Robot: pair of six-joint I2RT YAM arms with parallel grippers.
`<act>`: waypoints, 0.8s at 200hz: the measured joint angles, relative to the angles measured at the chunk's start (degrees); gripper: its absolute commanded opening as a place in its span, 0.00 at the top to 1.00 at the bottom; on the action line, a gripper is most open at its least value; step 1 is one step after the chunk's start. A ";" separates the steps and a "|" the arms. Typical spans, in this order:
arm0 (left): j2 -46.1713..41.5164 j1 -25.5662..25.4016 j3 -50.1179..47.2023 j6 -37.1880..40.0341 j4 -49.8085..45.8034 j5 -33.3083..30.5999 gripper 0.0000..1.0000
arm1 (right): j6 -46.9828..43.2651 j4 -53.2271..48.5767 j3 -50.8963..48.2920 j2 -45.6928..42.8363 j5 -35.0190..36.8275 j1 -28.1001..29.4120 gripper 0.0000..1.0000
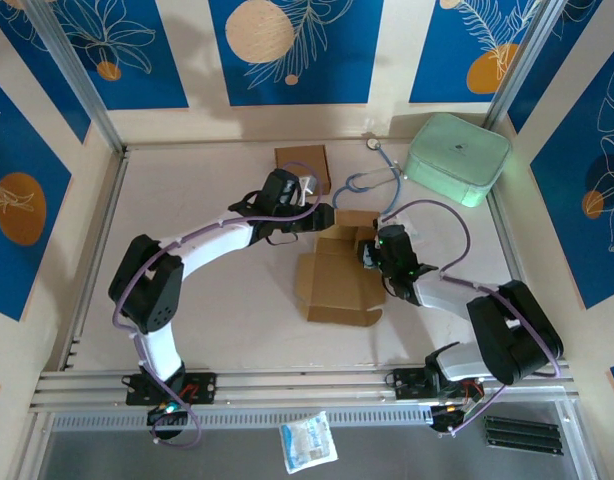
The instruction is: Fold the paper box
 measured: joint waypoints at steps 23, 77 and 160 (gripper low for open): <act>-0.52 -0.02 -0.33 0.17 -0.46 0.02 0.38 | 1.16 -1.05 0.76 0.55 4.74 1.01 0.96; -0.81 -0.11 -0.42 0.20 -0.42 0.07 0.37 | 2.71 -3.52 2.89 2.21 10.86 3.74 1.00; -2.19 0.09 -1.53 0.31 -1.01 0.02 0.32 | 2.91 -8.31 4.24 -0.85 9.77 5.18 0.57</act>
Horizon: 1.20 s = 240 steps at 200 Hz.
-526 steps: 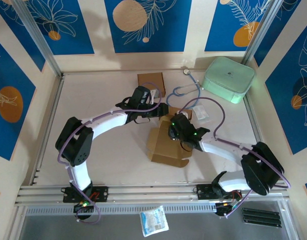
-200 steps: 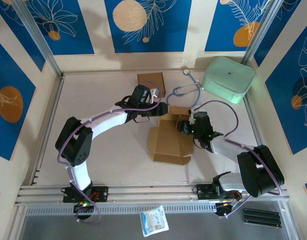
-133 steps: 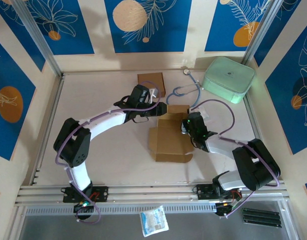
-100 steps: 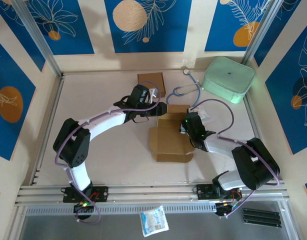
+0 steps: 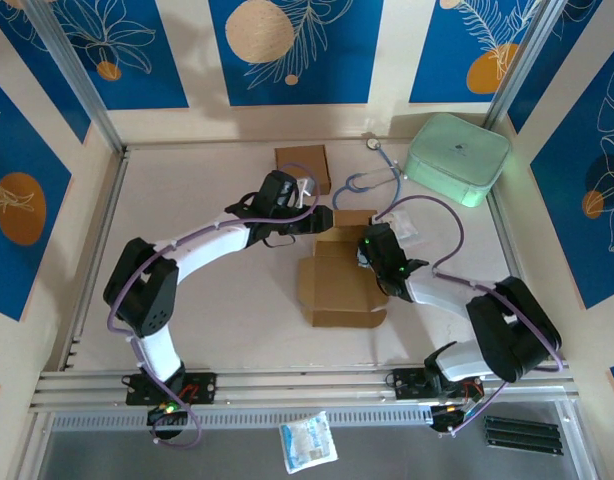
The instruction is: Fold the paper box
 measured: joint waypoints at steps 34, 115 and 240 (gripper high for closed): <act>-1.53 0.07 -0.09 0.55 -0.50 0.00 0.31 | -0.31 -1.42 -1.20 -6.60 -3.65 -0.04 0.47; -7.65 0.07 -2.08 1.44 -0.46 -0.22 0.28 | -3.32 -4.81 -5.79 -16.35 -8.76 -2.38 0.32; -21.24 0.17 -10.47 9.29 -6.23 -8.87 0.25 | -8.44 -0.31 2.99 2.14 -6.99 -4.20 0.89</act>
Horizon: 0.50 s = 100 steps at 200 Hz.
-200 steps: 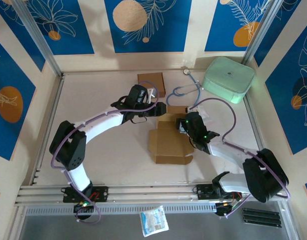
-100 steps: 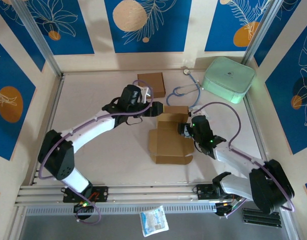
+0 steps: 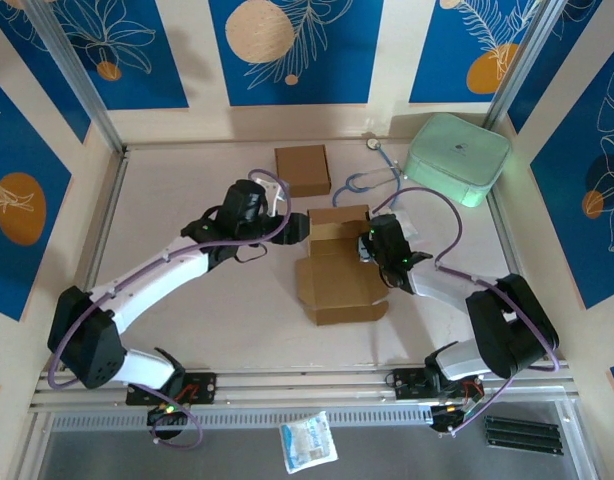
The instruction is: Fold the paper box
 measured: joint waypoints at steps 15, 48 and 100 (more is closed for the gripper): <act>-0.87 0.00 0.00 1.31 -0.92 -1.05 0.25 | -1.49 -1.09 0.26 -1.38 -0.90 -0.13 0.97; -3.61 0.00 0.00 4.72 -3.30 -4.17 0.25 | -9.94 -6.82 5.40 -6.25 -4.13 -0.11 1.00; -12.02 1.42 0.96 11.98 -11.78 -16.87 0.24 | -39.87 -19.71 23.82 -13.16 -9.55 3.76 1.00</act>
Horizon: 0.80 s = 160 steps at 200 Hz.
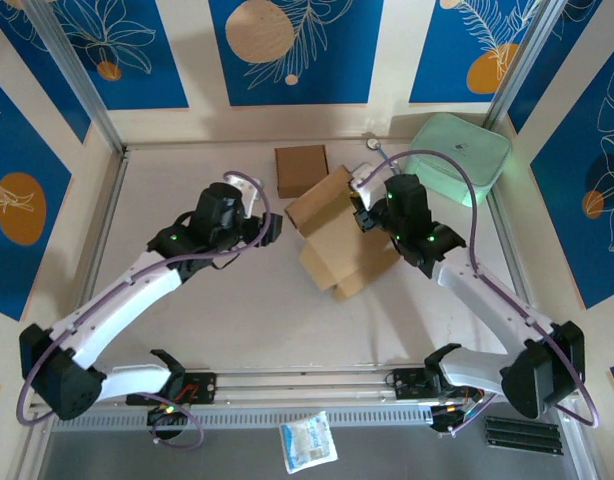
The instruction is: Fold the paper box
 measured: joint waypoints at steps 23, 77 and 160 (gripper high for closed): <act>-3.63 2.32 1.07 1.25 -2.60 -2.82 0.23 | -20.74 -5.55 5.49 -0.83 0.98 6.56 1.00; -7.87 12.00 0.76 -0.90 -4.37 1.53 0.23 | -58.49 -14.67 8.48 8.35 11.54 16.61 1.00; -9.14 14.49 -2.84 -3.82 -4.35 6.84 0.23 | -64.72 -13.53 6.32 23.12 13.66 23.34 0.91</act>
